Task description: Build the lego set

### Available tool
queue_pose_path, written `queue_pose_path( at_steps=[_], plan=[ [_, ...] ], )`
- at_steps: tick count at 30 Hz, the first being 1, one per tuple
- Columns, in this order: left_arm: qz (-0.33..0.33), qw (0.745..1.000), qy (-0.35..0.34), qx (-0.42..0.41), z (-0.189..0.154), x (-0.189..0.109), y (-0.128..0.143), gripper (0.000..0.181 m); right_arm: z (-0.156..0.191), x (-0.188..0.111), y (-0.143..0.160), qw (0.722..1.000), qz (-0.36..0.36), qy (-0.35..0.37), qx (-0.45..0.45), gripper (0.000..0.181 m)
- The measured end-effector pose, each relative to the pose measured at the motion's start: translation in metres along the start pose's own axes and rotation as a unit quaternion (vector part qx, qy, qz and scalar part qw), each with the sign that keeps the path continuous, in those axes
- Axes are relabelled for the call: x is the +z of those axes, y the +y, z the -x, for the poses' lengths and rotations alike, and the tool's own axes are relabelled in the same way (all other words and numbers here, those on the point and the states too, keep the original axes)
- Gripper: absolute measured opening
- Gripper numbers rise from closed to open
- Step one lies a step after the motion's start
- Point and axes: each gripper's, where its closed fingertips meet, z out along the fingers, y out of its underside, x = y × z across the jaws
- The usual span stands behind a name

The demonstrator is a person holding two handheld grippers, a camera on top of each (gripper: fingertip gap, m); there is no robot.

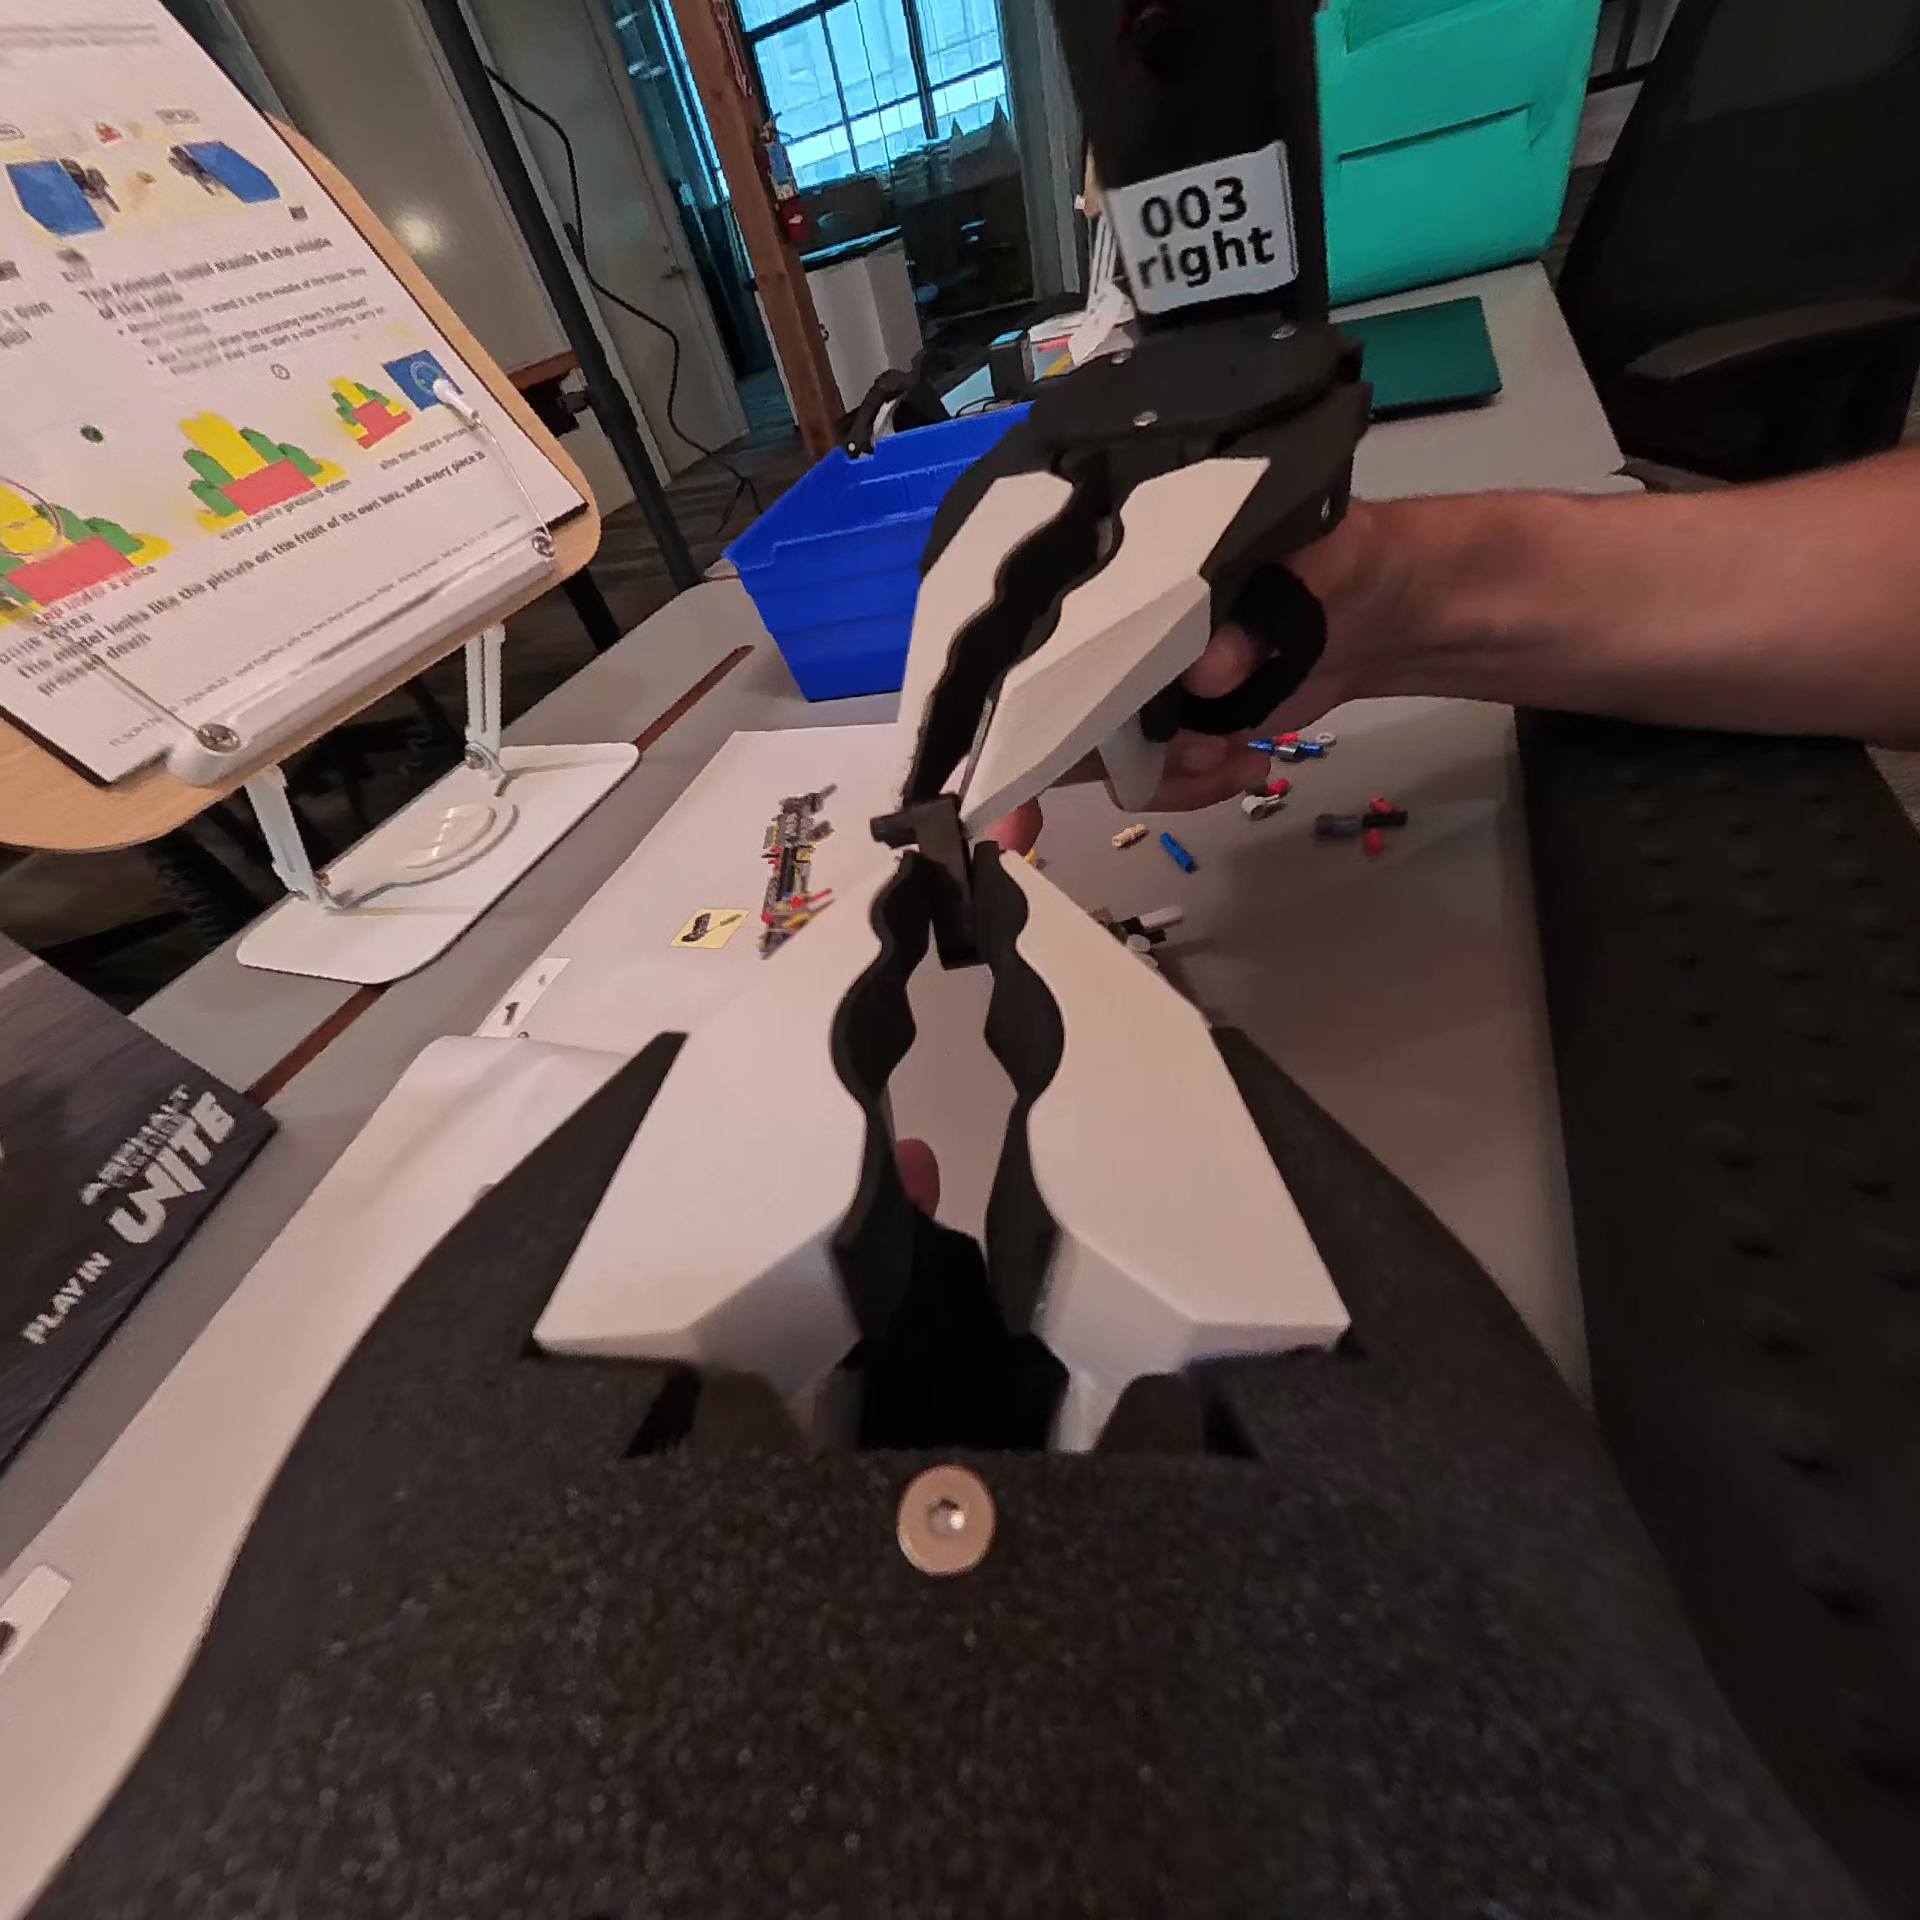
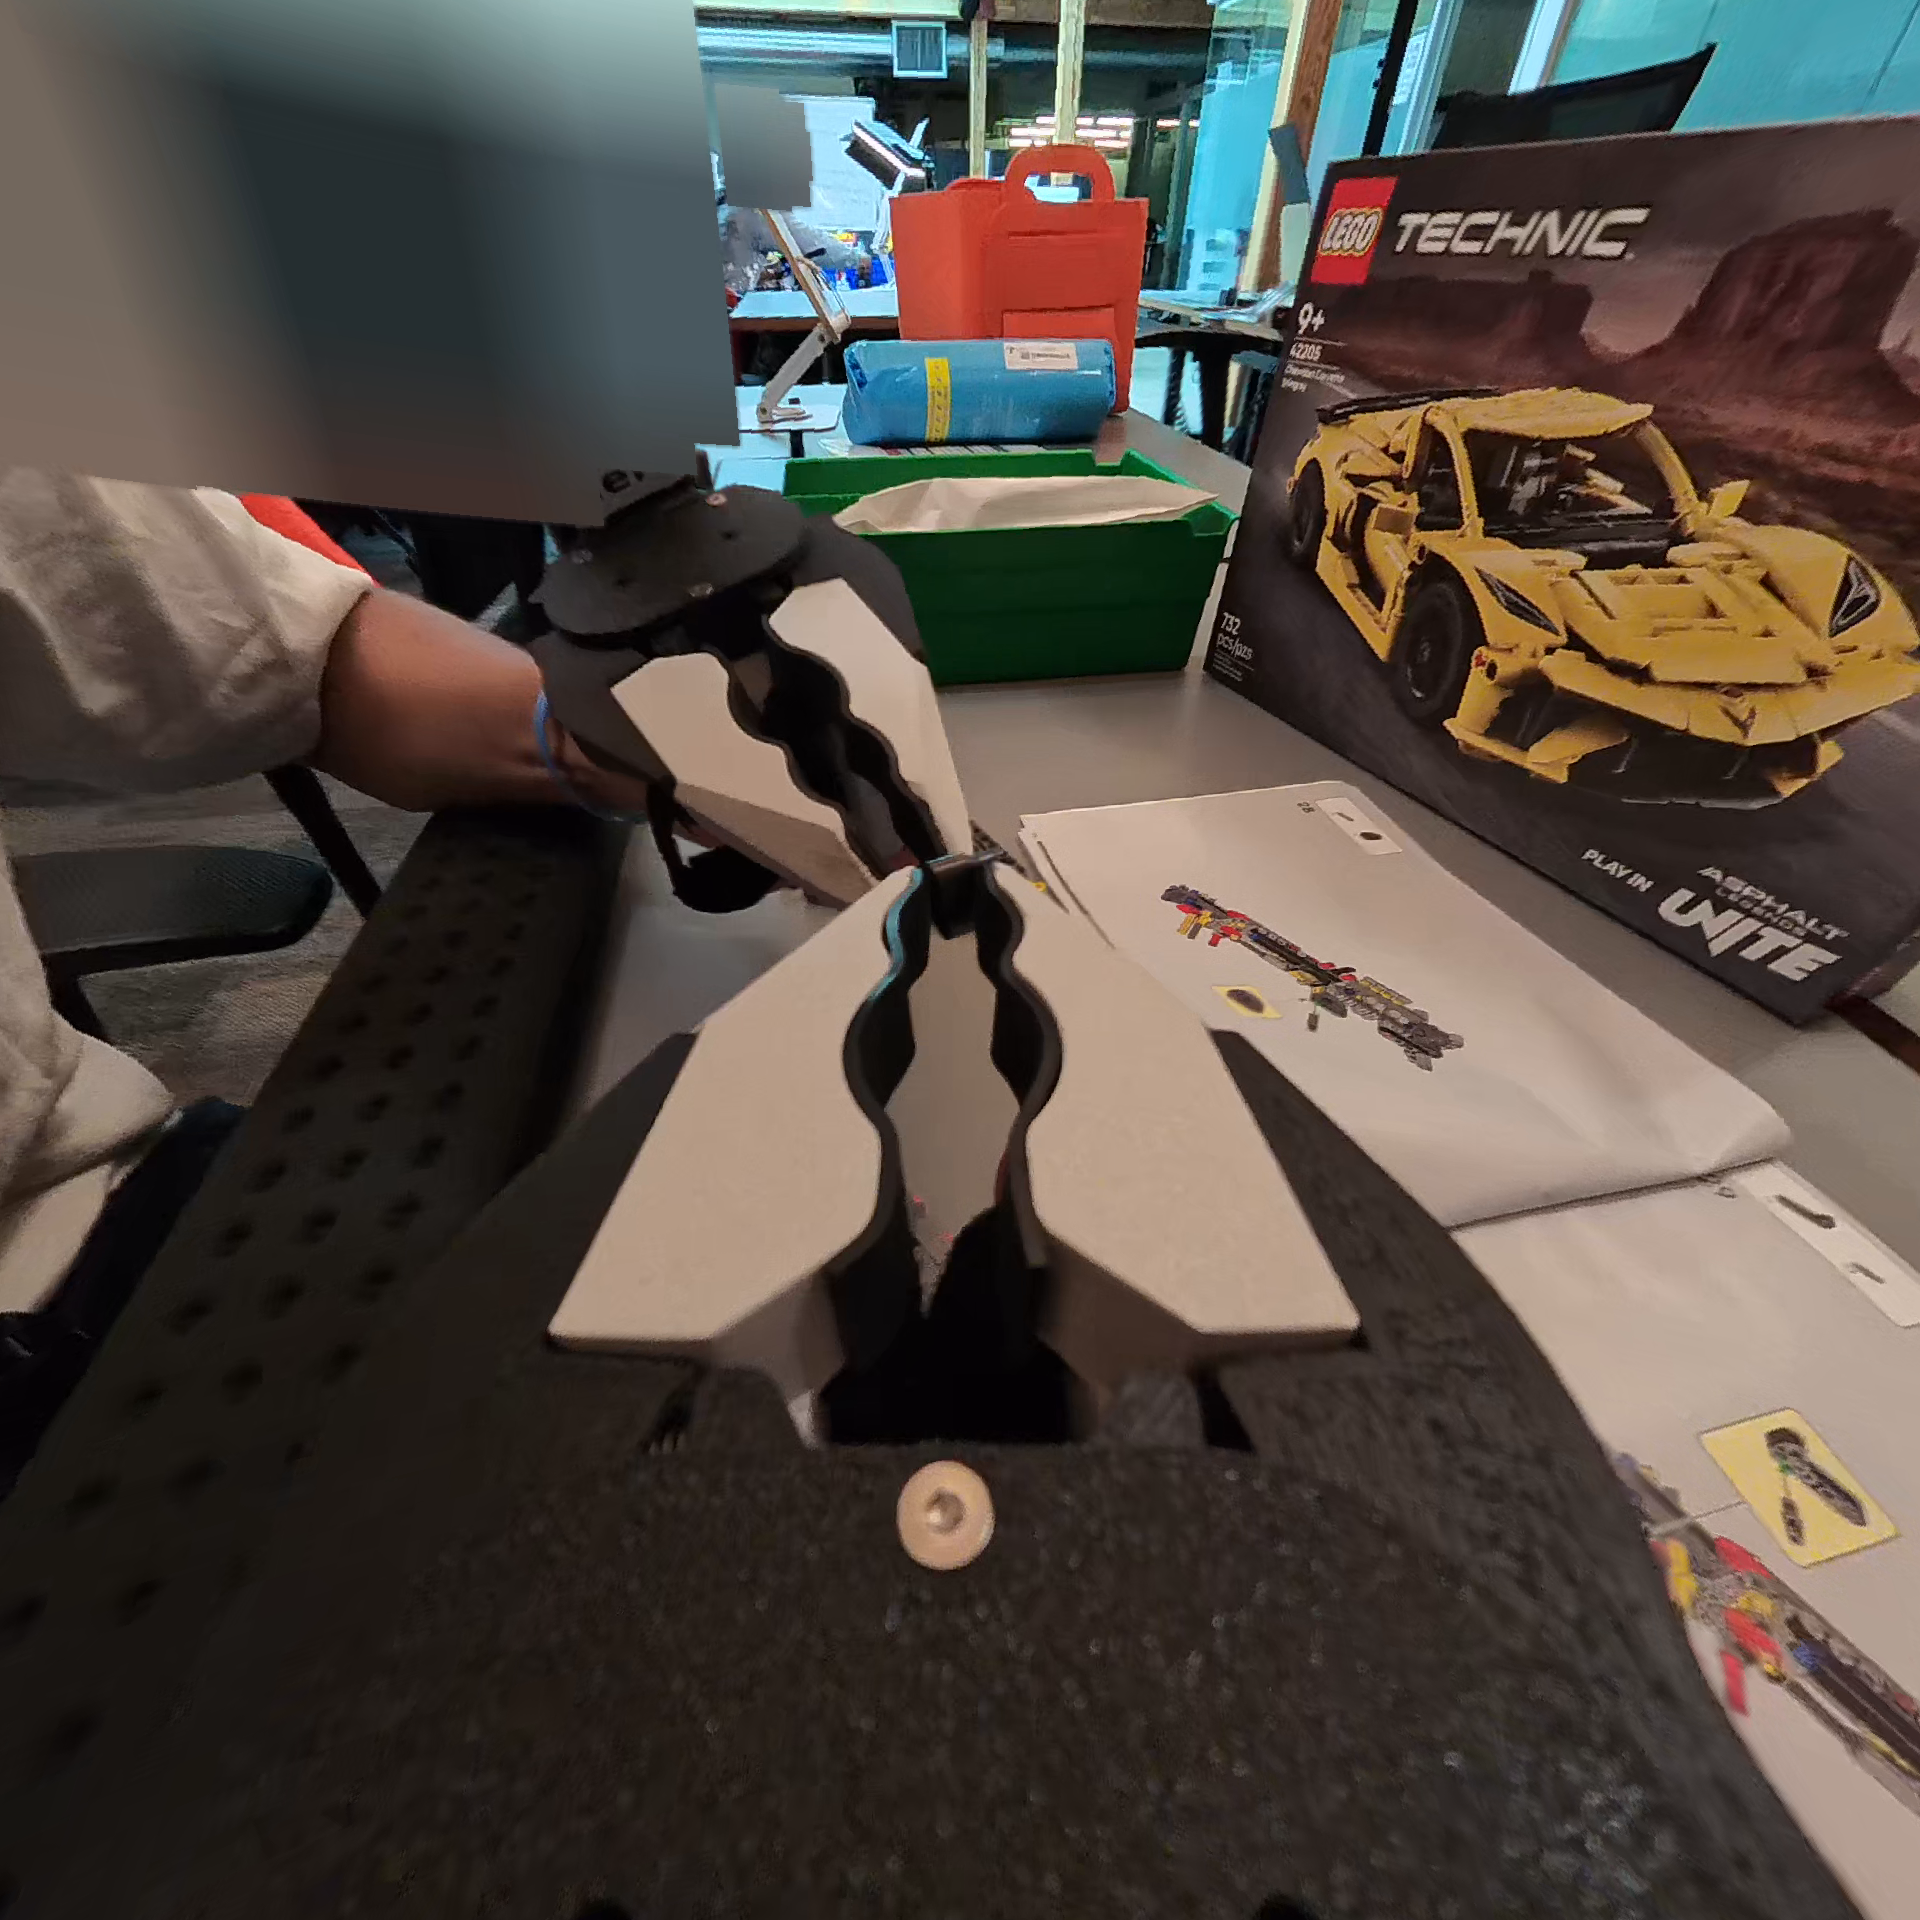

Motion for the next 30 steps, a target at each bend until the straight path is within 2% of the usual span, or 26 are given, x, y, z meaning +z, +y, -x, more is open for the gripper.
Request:
queue_pose_path(
  at_steps=[3,5,7,10,15,19,26,30],
  plan=[
    [0.019,0.997,-0.009,0.078,-0.004,0.002,0.004,0.007,0.003,-0.005,0.005,0.998,0.010,-0.042,0.047,0.009],
    [0.032,0.986,-0.035,0.160,-0.005,0.002,0.007,0.007,-0.001,-0.009,0.006,0.993,0.003,-0.062,0.096,0.017],
    [0.041,0.972,-0.058,0.226,-0.006,0.003,0.008,0.007,-0.006,-0.013,0.005,0.990,-0.007,-0.066,0.122,0.016],
    [0.054,0.962,-0.069,0.260,-0.008,0.006,0.013,0.007,-0.001,-0.012,0.005,0.990,-0.010,-0.081,0.116,0.010],
    [0.069,0.957,-0.074,0.273,-0.005,0.006,0.017,0.007,0.006,-0.006,0.012,0.991,0.009,-0.088,0.102,0.012],
    [0.103,0.937,-0.104,0.316,0.001,0.007,0.023,0.007,0.000,-0.002,0.019,0.993,0.022,-0.063,0.097,0.009],
    [0.200,0.866,-0.204,0.411,0.022,0.008,0.039,0.006,-0.021,0.012,0.034,0.993,0.081,0.047,0.067,0.007],
    [0.222,0.840,-0.225,0.440,0.027,0.007,0.042,0.006,-0.028,0.018,0.034,0.987,0.071,0.082,0.116,0.004]
  ],
)
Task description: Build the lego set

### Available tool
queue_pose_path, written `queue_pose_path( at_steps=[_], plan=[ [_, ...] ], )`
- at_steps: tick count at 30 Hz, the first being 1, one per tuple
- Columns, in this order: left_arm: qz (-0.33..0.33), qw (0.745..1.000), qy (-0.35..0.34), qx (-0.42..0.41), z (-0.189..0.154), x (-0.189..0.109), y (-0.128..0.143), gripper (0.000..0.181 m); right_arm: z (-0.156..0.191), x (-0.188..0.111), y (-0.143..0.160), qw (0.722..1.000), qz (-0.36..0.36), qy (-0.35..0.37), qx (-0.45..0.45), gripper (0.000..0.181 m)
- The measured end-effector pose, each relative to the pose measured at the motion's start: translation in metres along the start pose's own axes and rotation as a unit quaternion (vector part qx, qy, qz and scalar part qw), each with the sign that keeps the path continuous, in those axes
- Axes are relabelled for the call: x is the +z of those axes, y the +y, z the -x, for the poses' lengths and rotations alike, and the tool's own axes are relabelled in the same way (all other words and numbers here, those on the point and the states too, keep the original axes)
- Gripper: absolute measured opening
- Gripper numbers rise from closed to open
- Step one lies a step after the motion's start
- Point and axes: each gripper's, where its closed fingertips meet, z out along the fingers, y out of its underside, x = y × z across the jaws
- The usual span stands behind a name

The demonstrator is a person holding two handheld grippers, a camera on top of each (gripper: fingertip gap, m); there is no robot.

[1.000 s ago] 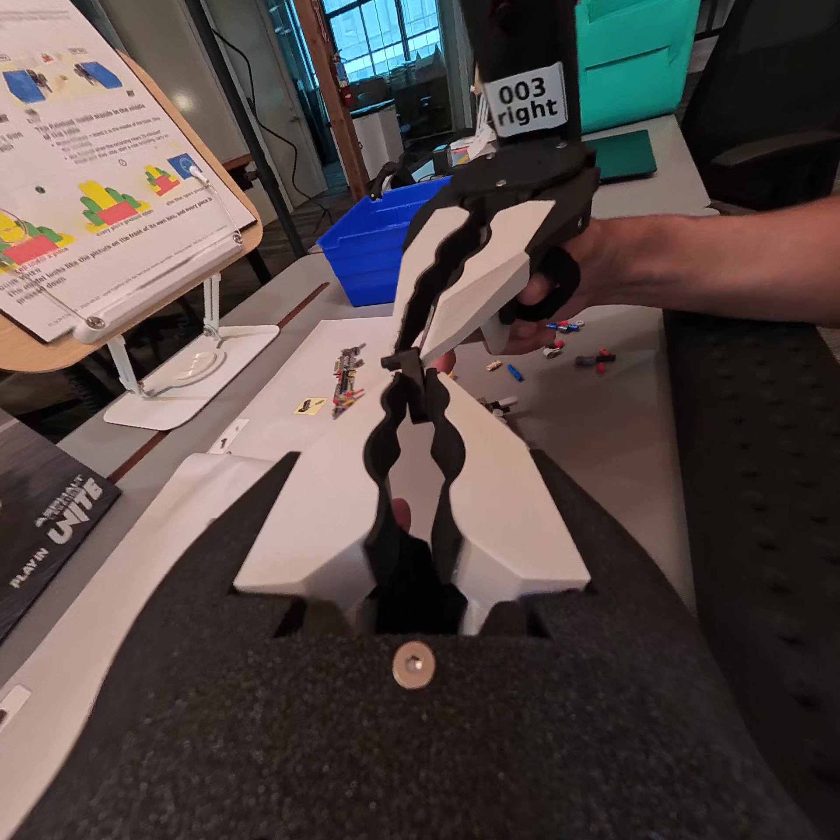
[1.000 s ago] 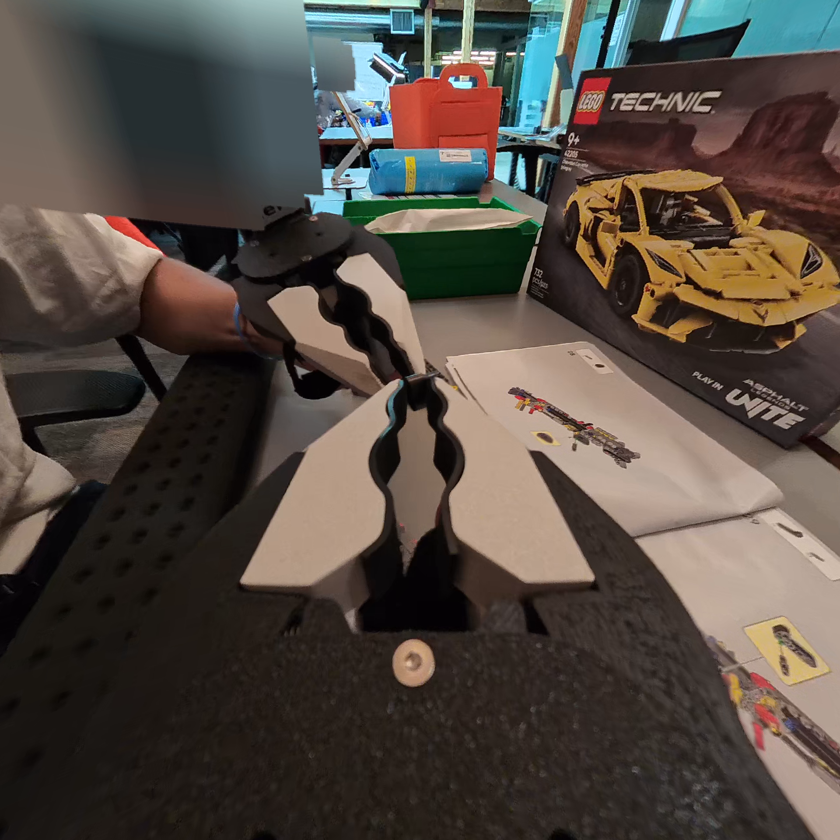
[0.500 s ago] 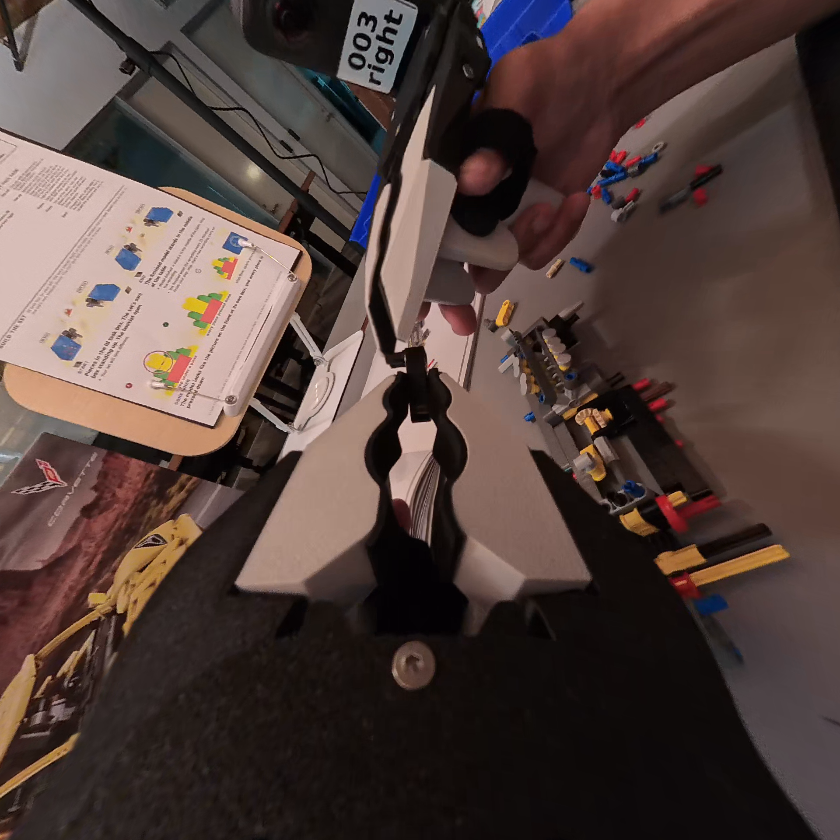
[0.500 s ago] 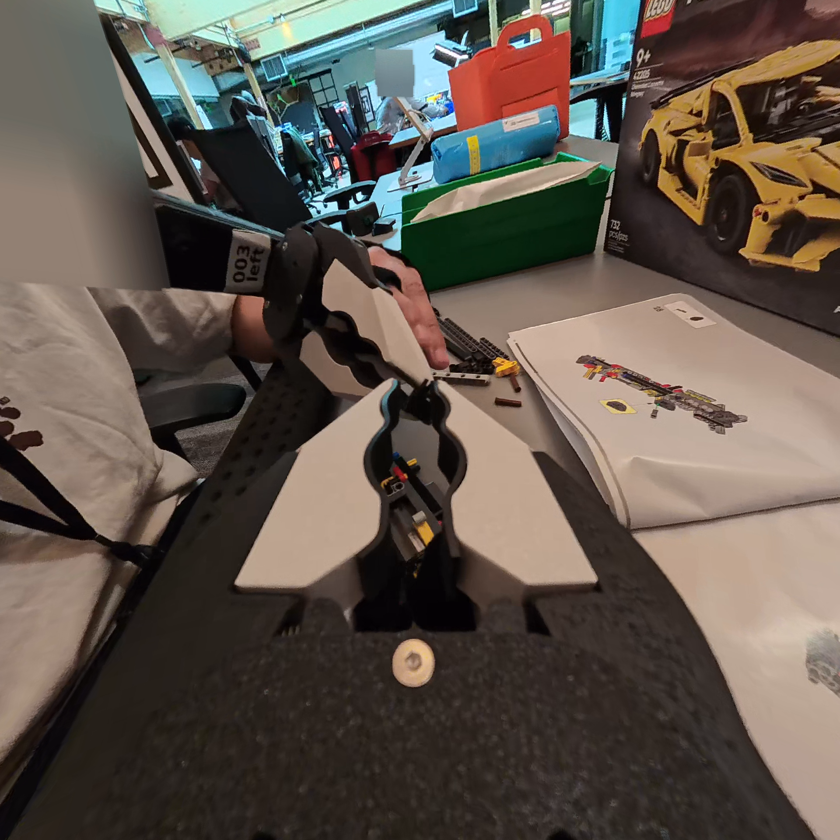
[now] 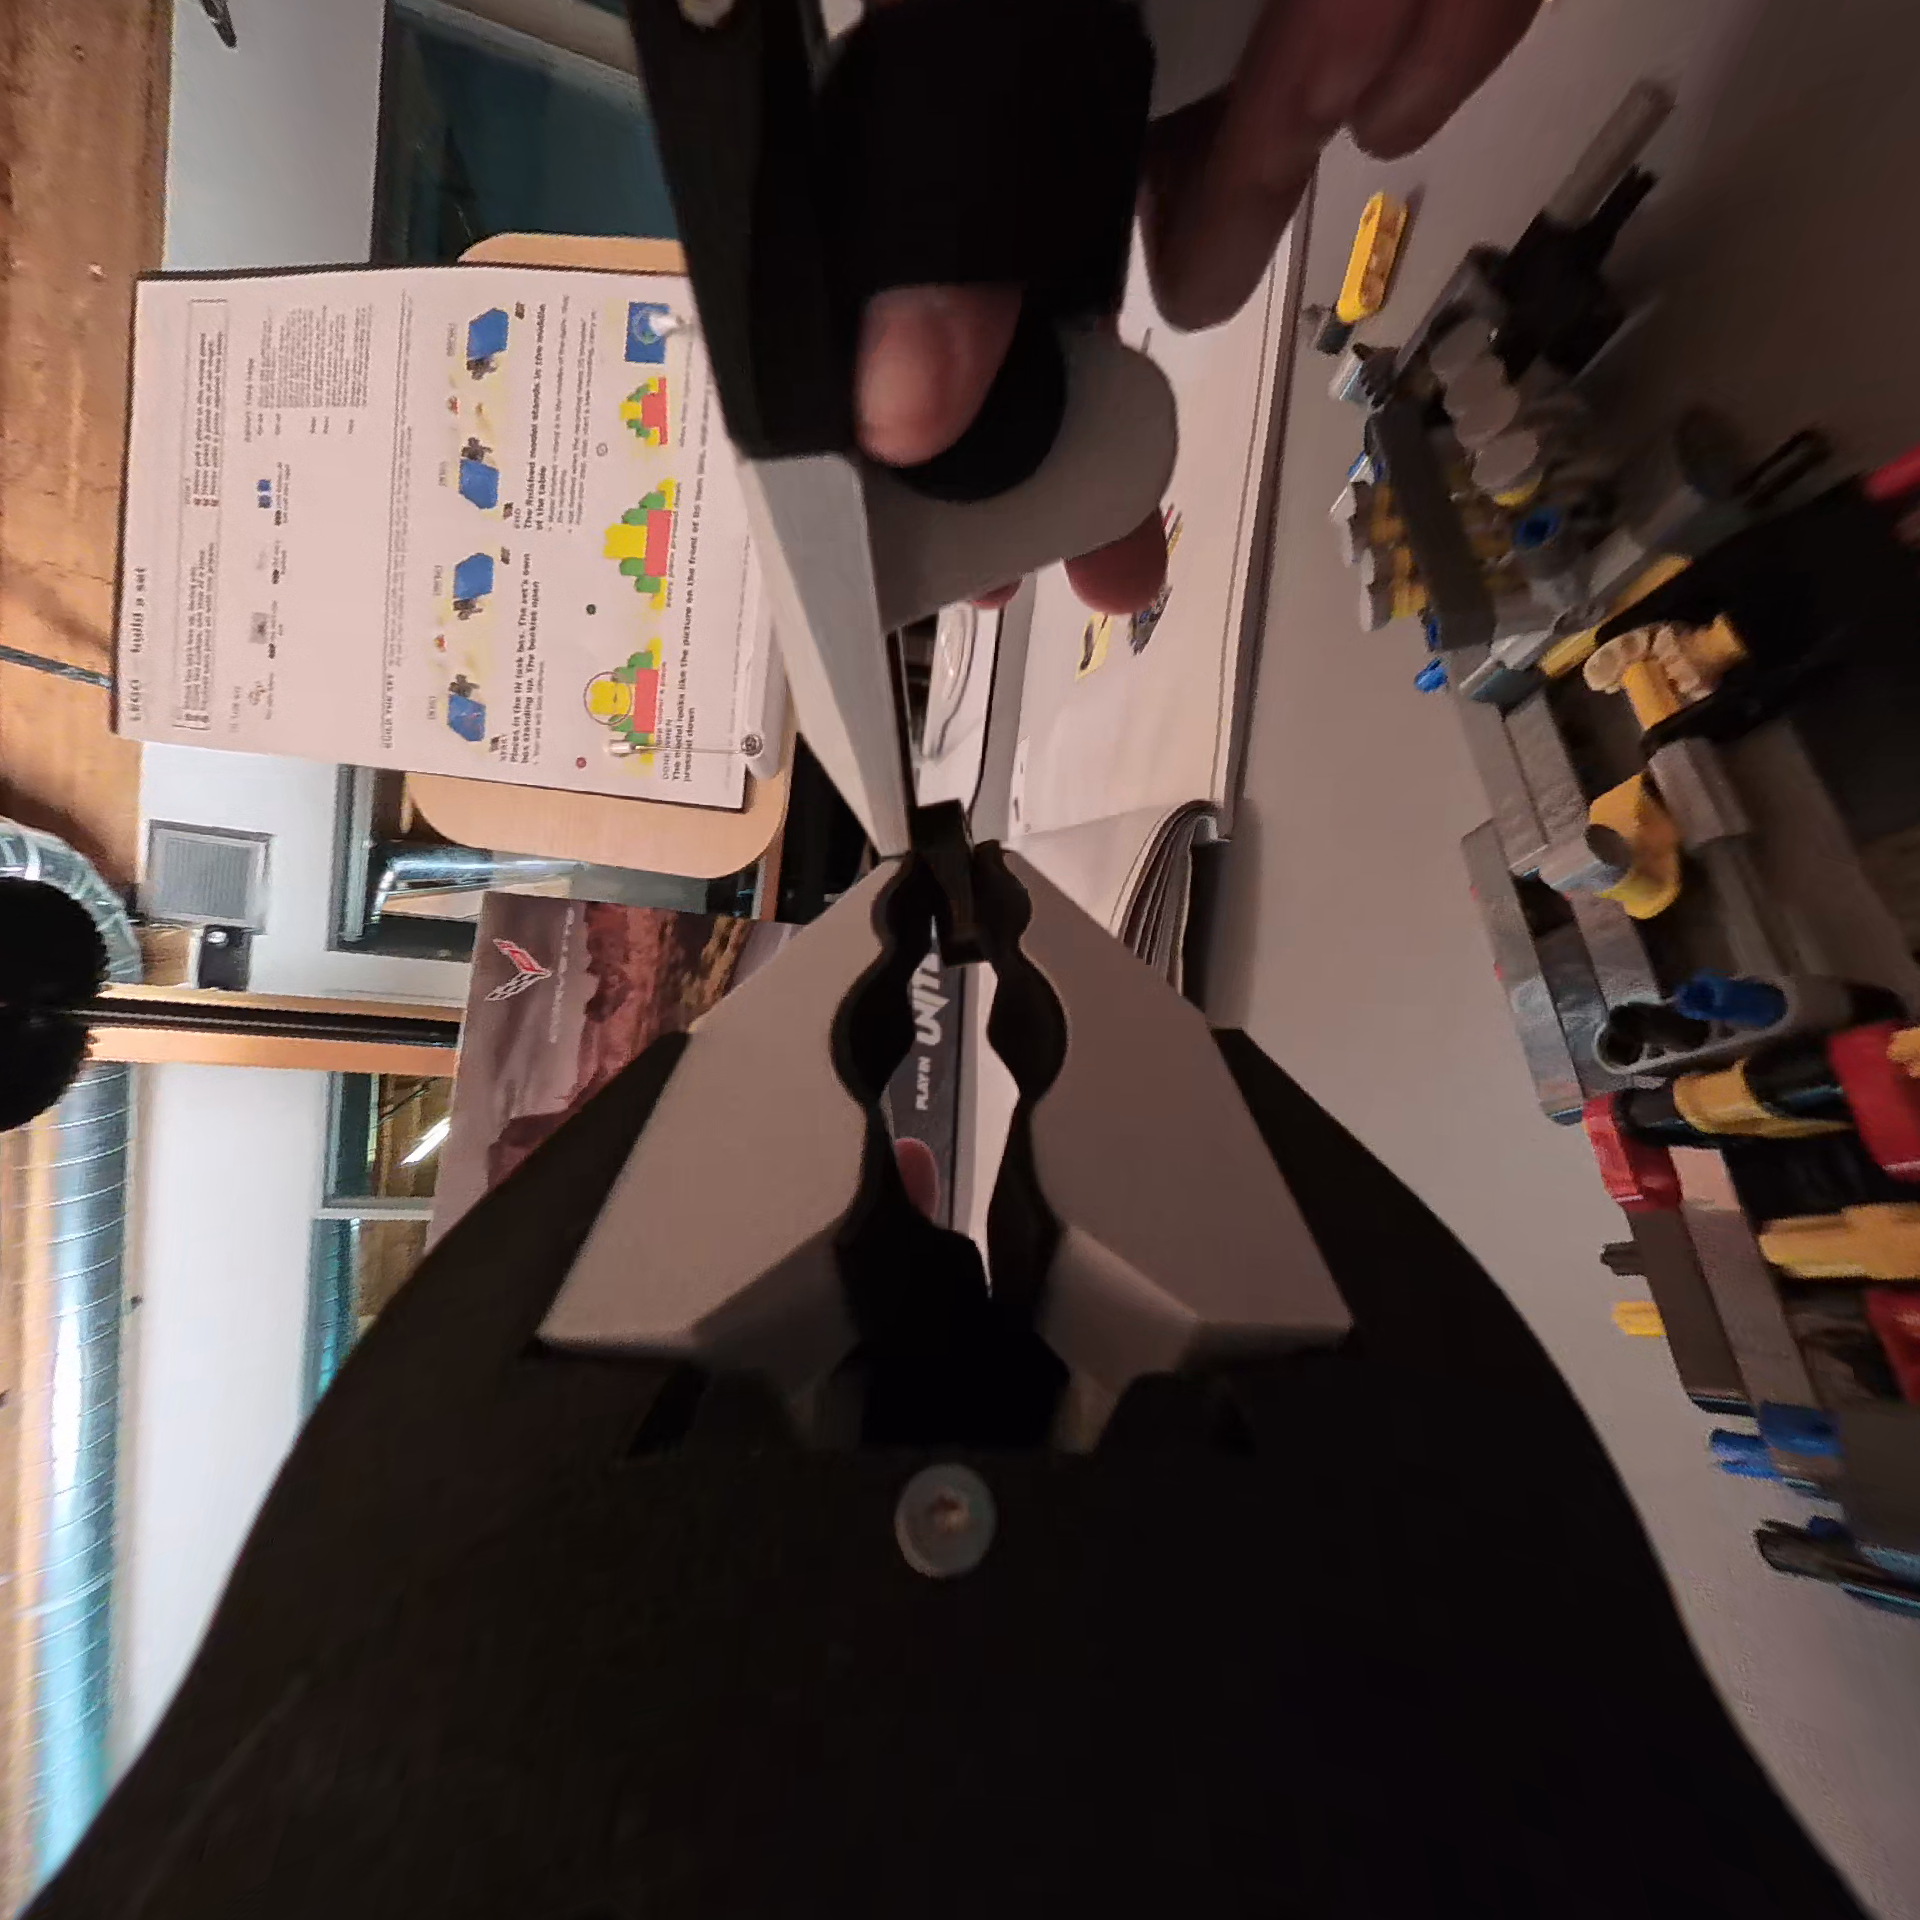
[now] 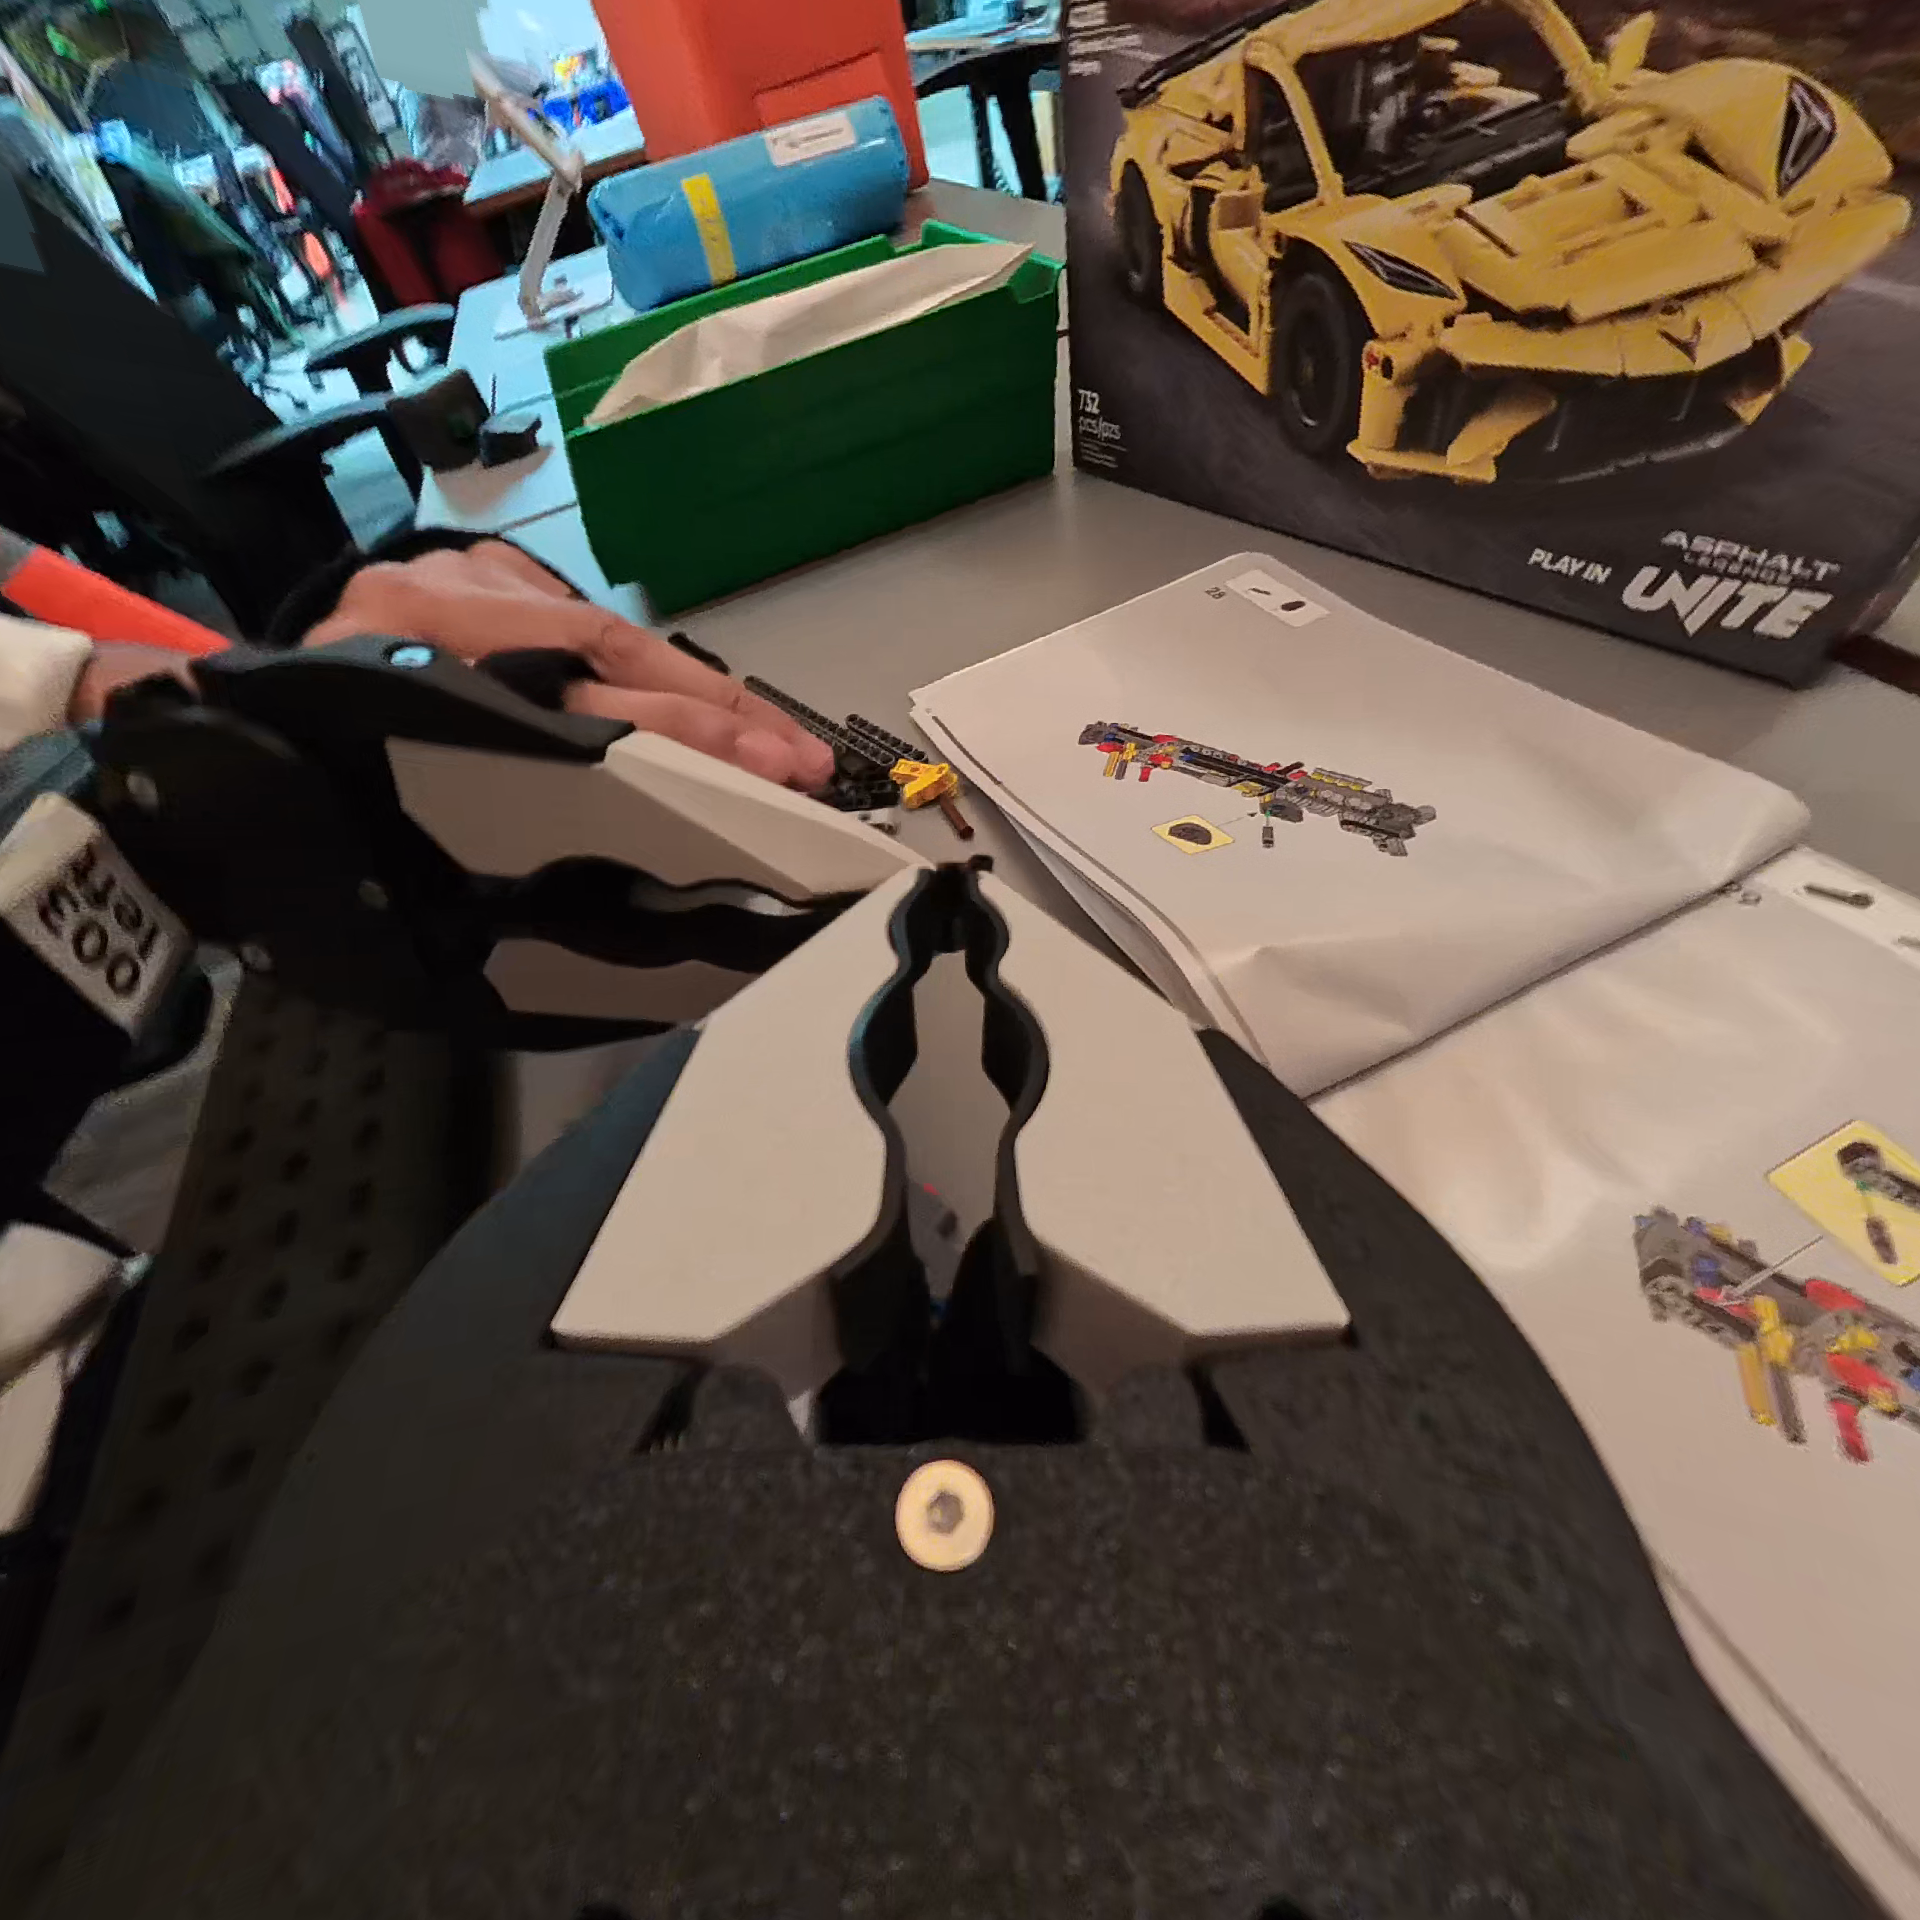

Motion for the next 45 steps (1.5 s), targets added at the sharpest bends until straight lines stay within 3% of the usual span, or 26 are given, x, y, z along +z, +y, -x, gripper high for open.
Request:
queue_pose_path(
  at_steps=[2,9,27,35,36,37,38,39,40,42,44,45],
  plan=[
    [0.015,1.000,-0.004,0.008,0.000,0.001,0.004,0.007,-0.001,0.004,0.001,0.999,-0.002,0.003,0.042,0.004],
    [0.042,0.999,0.001,0.025,-0.007,0.006,0.012,0.006,-0.009,0.010,0.006,0.993,0.030,0.110,-0.031,0.002],
    [0.032,0.999,0.001,0.021,0.006,-0.002,0.014,0.007,-0.001,0.011,-0.011,0.995,-0.067,0.068,0.008,0.001],
    [0.023,0.999,0.015,0.030,0.004,-0.005,0.014,0.007,0.001,0.013,-0.011,0.996,-0.074,0.059,0.005,0.001],
    [0.016,0.999,0.041,0.031,-0.004,-0.005,0.011,0.007,0.001,0.012,-0.013,0.995,-0.079,0.060,-0.003,0.002],
    [0.000,0.994,0.102,0.038,-0.031,-0.007,0.004,0.007,0.004,0.001,-0.036,0.987,-0.152,0.059,-0.010,0.001],
    [-0.019,0.990,0.123,0.071,-0.055,-0.008,-0.004,0.007,0.004,-0.010,-0.054,0.983,-0.175,0.056,-0.004,0.002],
    [-0.038,0.987,0.090,0.126,-0.061,-0.008,-0.014,0.008,-0.003,-0.023,-0.070,0.977,-0.197,0.078,-0.011,0.001],
    [-0.056,0.990,0.048,0.119,-0.047,-0.009,-0.024,0.008,-0.013,-0.028,-0.069,0.978,-0.177,0.108,-0.023,0.002],
    [-0.047,0.996,0.069,-0.002,-0.025,-0.006,-0.021,0.008,-0.033,-0.034,-0.050,0.981,-0.144,0.128,0.002,0.002],
    [-0.039,0.998,0.053,-0.005,-0.021,-0.005,-0.013,0.008,-0.042,-0.047,-0.052,0.980,-0.164,0.106,0.030,0.002],
    [-0.045,0.998,0.054,0.001,-0.024,-0.006,-0.015,0.008,-0.048,-0.045,-0.047,0.984,-0.141,0.102,0.039,0.003]
  ],
)
